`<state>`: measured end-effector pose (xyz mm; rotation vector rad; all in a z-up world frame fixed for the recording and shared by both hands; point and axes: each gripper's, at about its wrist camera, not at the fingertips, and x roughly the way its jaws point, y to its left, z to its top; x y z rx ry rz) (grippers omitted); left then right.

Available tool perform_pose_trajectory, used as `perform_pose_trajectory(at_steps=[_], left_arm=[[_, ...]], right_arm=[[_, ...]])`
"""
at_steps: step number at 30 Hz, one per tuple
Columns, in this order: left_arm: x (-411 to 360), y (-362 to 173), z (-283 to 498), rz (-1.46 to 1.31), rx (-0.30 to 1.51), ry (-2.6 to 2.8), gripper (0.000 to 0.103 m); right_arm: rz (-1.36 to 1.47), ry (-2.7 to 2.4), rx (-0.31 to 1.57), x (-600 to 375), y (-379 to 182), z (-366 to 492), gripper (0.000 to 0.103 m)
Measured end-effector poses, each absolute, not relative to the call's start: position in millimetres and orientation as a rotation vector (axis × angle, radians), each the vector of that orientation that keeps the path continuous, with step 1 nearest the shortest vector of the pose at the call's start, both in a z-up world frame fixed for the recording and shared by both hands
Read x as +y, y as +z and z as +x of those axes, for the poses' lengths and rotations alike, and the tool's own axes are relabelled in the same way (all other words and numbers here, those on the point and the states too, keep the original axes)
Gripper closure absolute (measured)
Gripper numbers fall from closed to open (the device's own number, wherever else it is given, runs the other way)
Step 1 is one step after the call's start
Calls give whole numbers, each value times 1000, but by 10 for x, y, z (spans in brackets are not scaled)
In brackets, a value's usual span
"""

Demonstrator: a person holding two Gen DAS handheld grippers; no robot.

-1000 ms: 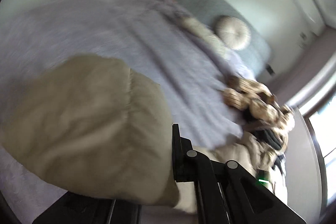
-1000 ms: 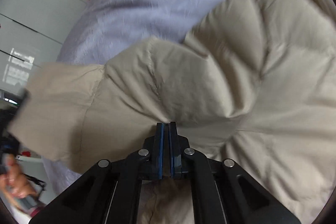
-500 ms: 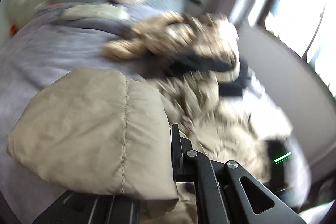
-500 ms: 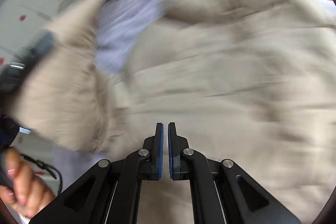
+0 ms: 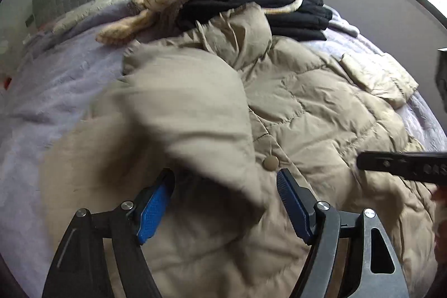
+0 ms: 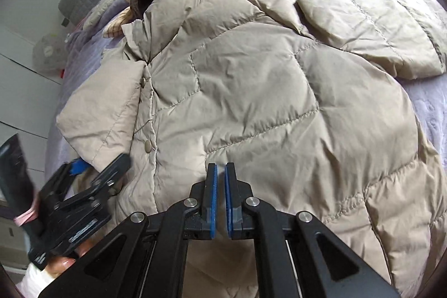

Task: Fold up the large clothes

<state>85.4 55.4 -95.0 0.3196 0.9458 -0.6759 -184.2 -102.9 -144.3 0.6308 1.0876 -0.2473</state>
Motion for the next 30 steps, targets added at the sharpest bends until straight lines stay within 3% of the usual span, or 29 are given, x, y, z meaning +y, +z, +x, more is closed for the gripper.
perform_pose_trajectory(at_steps=[1, 3, 5, 9, 13, 16, 18, 20, 21, 22, 26, 30], left_arm=[[670, -867, 816, 303, 928, -676, 26], [986, -720, 840, 252, 910, -645, 26], [1343, -663, 1013, 200, 932, -575, 11], [2149, -780, 1662, 8, 1050, -388, 11], [2744, -1282, 2358, -303, 1255, -331, 11], [2832, -1730, 2657, -534, 1415, -407, 11], [2781, -1823, 2755, -648, 1415, -451, 15], [2676, -1727, 2782, -661, 1355, -484, 62], [2646, -1655, 2757, -639, 1326, -473, 70], [2610, -1523, 2713, -602, 1271, -474, 82], [2547, -1171, 2555, -413, 1107, -476, 83], [2459, -1398, 2652, -302, 1146, -428, 83]], right_arm=[[604, -241, 1081, -949, -1366, -1865, 41], [518, -202, 1031, -688, -1135, -1777, 11], [427, -143, 1008, -456, -1013, -1766, 11], [280, -81, 1034, -80, -1033, -1345, 10], [211, -83, 1077, 85, -1177, -903, 10], [143, -140, 1101, 200, -1270, -807, 10], [115, -206, 1109, 148, -1363, -702, 11], [134, -245, 1110, 49, -1443, -615, 27], [162, -243, 1109, -51, -1470, -500, 83], [186, -242, 1112, -96, -1430, -568, 99], [373, -227, 993, -545, -1340, -655, 99], [693, -251, 1027, -1032, -1748, -511, 98]])
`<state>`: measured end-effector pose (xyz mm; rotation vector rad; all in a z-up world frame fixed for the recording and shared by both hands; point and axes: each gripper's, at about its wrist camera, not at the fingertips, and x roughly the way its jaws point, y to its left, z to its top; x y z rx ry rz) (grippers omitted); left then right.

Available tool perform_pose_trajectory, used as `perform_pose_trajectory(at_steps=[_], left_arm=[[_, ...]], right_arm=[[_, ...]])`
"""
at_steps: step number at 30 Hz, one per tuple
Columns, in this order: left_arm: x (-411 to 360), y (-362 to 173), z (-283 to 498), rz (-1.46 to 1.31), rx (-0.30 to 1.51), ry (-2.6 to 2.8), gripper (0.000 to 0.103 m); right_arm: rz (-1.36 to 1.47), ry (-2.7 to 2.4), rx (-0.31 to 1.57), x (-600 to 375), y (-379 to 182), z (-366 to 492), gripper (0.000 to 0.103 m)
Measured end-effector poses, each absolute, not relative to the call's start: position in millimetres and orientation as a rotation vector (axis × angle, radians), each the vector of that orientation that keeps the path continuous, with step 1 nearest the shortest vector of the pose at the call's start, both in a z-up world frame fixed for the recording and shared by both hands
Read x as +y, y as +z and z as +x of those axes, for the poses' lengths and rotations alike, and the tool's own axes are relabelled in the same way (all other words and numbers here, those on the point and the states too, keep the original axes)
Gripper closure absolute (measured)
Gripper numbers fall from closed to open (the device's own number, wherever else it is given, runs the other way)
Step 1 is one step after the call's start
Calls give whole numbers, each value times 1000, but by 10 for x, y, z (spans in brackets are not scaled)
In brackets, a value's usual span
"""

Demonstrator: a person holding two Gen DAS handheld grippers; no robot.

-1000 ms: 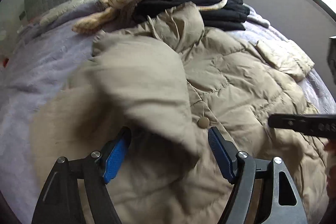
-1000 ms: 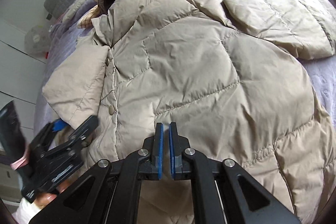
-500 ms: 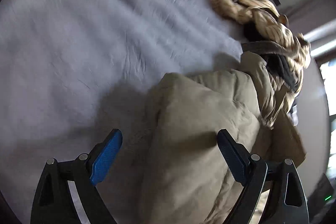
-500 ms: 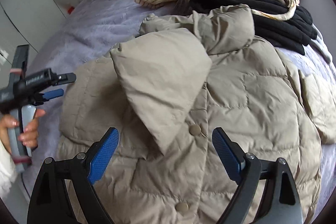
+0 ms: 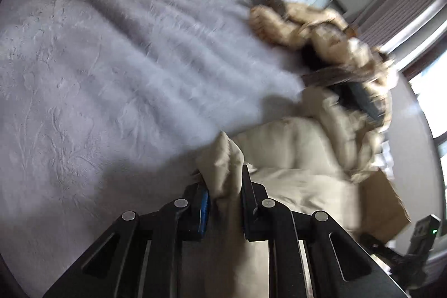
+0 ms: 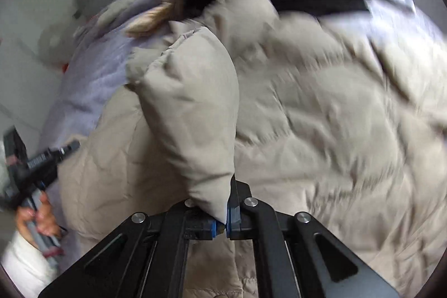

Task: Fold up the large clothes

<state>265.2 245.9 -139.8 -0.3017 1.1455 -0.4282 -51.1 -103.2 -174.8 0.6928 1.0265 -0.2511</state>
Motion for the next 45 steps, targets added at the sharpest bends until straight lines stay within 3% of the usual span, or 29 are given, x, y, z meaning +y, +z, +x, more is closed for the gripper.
perform_pose_trajectory(at_steps=[3, 5, 6, 8, 10, 14, 16, 21, 24, 26, 32, 33, 36, 45], left_arm=[[2417, -1508, 2716, -251, 1160, -380, 83], [2390, -1479, 2751, -235, 1156, -346, 81], [2389, -1429, 2761, -224, 1155, -318, 77], [2439, -1286, 2771, -193, 1134, -241, 52], [2528, -1096, 2734, -177, 1093, -215, 49], [2703, -797, 2468, -125, 1053, -269, 49], [2665, -731, 2214, -108, 1055, -334, 49], [2390, -1093, 1742, 80, 1094, -332, 40], [2374, -1438, 1748, 75, 1131, -298, 39], [2416, -1524, 1826, 39, 1141, -270, 21], [2415, -1338, 1976, 63, 1169, -208, 21], [2381, -1259, 1970, 74, 1163, -201, 21], [2191, -1040, 1886, 106, 1145, -223, 20], [1277, -785, 1194, 173, 1200, -402, 20]], right_arm=[[793, -246, 1005, -1207, -1946, -360, 97], [793, -246, 1004, -1261, -1908, -274, 86], [791, -257, 1016, -1327, -1885, -192, 79], [801, -294, 1020, -1432, -1809, -230, 73], [786, -367, 1013, -1513, -1663, -328, 65], [669, -404, 933, -1475, -1277, -504, 66], [586, -344, 905, -1436, -1167, -311, 71], [414, -199, 983, -1350, -1305, 318, 79], [423, -225, 1109, -1434, -1655, 112, 84], [465, -215, 1103, -1530, -1781, 93, 84], [543, -255, 1101, -1829, -1664, 110, 80], [582, -257, 1089, -1883, -1612, 32, 77], [683, -284, 1060, -2110, -1520, -88, 55], [799, -330, 1045, -2702, -1487, -292, 41]])
